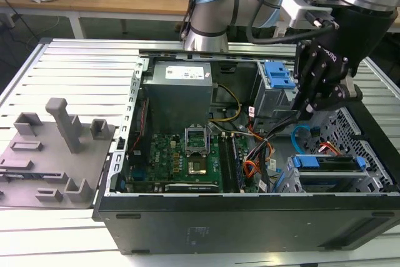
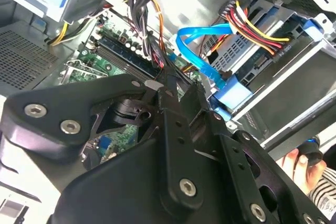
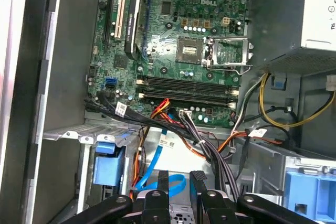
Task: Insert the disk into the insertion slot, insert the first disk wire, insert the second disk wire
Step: 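Insert the second disk wire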
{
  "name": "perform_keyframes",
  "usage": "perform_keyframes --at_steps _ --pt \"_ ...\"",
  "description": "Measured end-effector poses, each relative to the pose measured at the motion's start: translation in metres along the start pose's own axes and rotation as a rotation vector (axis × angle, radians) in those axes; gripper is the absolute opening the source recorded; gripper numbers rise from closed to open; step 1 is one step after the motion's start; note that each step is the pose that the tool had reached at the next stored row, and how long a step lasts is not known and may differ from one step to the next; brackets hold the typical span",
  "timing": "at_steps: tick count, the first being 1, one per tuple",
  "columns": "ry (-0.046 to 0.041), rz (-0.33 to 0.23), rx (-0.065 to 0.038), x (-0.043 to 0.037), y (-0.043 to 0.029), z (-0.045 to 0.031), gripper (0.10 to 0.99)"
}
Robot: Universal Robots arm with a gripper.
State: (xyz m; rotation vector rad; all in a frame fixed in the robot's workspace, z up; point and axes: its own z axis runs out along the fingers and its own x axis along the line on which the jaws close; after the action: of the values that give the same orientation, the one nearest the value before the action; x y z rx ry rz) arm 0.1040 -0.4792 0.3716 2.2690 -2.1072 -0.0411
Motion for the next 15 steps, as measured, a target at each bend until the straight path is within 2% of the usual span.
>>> perform_keyframes --at_steps 4,7,8,10,11,12,13,14,15 --pt "0.0001 0.000 0.000 -0.0050 -0.0004 -0.0001 0.302" --pt "0.0002 0.000 0.000 -0.0055 -0.0006 -0.0001 0.302" --pt "0.0030 -0.001 0.000 -0.0056 -0.0008 -0.0001 0.302" --pt "0.0338 -0.002 -0.002 -0.0048 -0.0011 -0.0001 0.302" --pt "0.0737 0.000 -0.005 -0.0045 -0.0010 -0.0002 0.302" --pt "0.1048 0.000 -0.008 -0.0045 -0.0010 -0.0001 0.302" --pt "0.1205 -0.001 -0.009 -0.0045 -0.0010 0.0000 0.302" --pt "0.1487 -0.002 -0.011 -0.0044 -0.0011 0.0000 0.302" --pt "0.1522 -0.005 -0.011 -0.0043 -0.0018 0.0001 0.302"
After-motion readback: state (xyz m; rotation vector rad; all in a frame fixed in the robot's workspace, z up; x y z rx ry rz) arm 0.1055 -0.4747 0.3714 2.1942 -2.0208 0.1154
